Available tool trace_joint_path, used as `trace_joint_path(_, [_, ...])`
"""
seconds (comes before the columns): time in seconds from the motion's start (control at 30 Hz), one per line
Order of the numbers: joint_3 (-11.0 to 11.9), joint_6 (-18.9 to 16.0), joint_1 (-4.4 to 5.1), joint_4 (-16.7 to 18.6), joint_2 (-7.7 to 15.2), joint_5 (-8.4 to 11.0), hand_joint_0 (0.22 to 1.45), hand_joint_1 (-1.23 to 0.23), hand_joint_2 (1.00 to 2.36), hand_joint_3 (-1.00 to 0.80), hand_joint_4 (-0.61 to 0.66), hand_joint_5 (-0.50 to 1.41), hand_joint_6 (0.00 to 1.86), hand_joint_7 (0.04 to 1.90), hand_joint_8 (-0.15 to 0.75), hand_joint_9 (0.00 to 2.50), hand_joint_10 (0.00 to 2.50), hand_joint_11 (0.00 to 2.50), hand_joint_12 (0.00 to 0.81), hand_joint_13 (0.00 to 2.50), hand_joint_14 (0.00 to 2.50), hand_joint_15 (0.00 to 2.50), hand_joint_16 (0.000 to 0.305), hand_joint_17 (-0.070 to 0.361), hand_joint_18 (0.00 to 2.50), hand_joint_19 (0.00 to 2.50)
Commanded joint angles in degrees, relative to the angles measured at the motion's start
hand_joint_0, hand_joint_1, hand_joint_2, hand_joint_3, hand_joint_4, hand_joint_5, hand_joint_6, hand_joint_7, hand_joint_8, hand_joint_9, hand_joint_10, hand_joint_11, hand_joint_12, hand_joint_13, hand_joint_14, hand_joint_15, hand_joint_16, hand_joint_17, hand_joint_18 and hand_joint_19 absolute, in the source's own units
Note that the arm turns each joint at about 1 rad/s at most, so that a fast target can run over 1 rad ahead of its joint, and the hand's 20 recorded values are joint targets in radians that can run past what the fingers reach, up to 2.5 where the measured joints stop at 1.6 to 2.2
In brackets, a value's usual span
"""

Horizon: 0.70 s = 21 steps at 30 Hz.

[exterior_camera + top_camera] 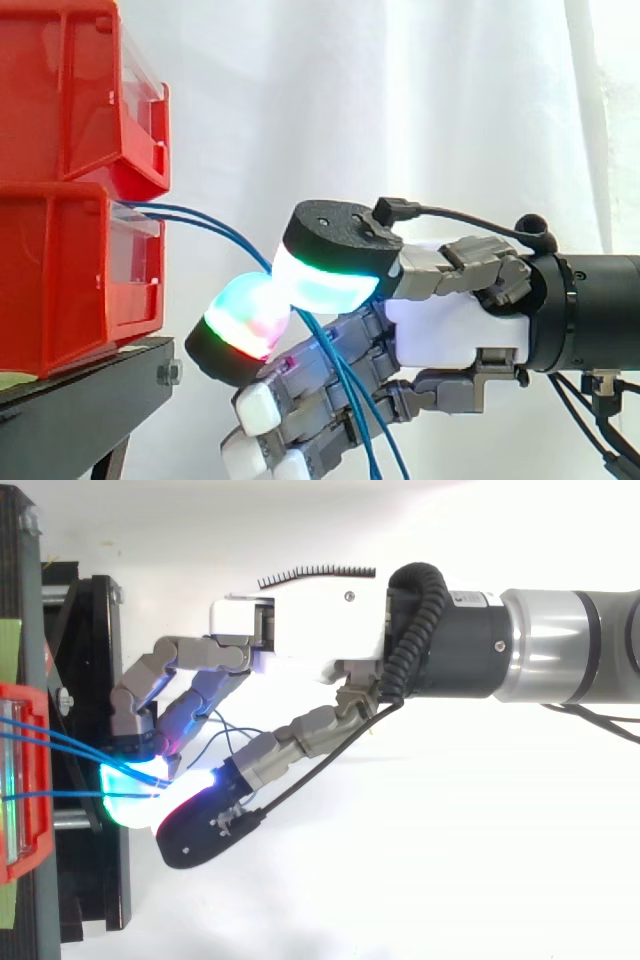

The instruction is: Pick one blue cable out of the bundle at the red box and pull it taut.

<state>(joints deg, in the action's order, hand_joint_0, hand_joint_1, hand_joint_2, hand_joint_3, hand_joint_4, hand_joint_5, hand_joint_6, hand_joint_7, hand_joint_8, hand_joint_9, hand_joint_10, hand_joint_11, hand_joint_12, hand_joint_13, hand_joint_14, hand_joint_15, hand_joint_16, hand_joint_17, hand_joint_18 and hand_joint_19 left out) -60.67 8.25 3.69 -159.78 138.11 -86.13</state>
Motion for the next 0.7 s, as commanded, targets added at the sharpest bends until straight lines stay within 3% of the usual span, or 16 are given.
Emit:
trace_joint_path(0.0, [0.0,0.0,0.00,0.0,-0.2,0.00,0.69,-0.86,1.01,-0.42,0.02,-0.13,0.93,0.80,0.396,0.91,0.01,0.42,0.369,0.79,0.01,0.28,0.048,0.109,0.73,0.37])
trace_joint_path(0.03, [0.0,0.0,0.00,0.0,-0.3,0.00,0.70,-0.88,1.00,-0.49,0.03,-0.13,0.93,0.77,0.394,0.92,0.01,0.42,0.367,0.80,0.01,0.28,0.048,0.108,0.73,0.37])
trace_joint_path(0.17, [0.0,0.0,0.00,0.0,-0.4,0.00,0.64,-0.88,1.00,-0.50,0.11,-0.13,0.92,0.78,0.387,0.92,0.01,0.42,0.363,0.80,0.01,0.29,0.048,0.108,0.73,0.38])
trace_joint_path(0.3, [0.0,0.0,-0.09,0.0,-0.4,0.09,0.51,-0.70,1.00,-0.50,0.12,-0.12,0.90,0.81,0.414,0.96,0.01,0.41,0.397,0.81,0.01,0.30,0.053,0.118,0.75,0.41])
trace_joint_path(0.43, [0.0,0.0,-0.09,0.0,-0.4,0.09,0.54,-0.58,1.00,-0.48,0.10,-0.11,0.89,0.84,0.417,0.97,0.01,0.39,0.391,0.80,0.01,0.30,0.051,0.116,0.73,0.44])
trace_joint_path(0.67, [0.0,-0.1,-0.09,0.0,-0.4,0.26,0.59,-0.71,1.01,-0.32,0.11,-0.12,0.90,0.87,0.413,0.97,0.01,0.42,0.388,0.80,0.01,0.31,0.050,0.113,0.74,0.44])
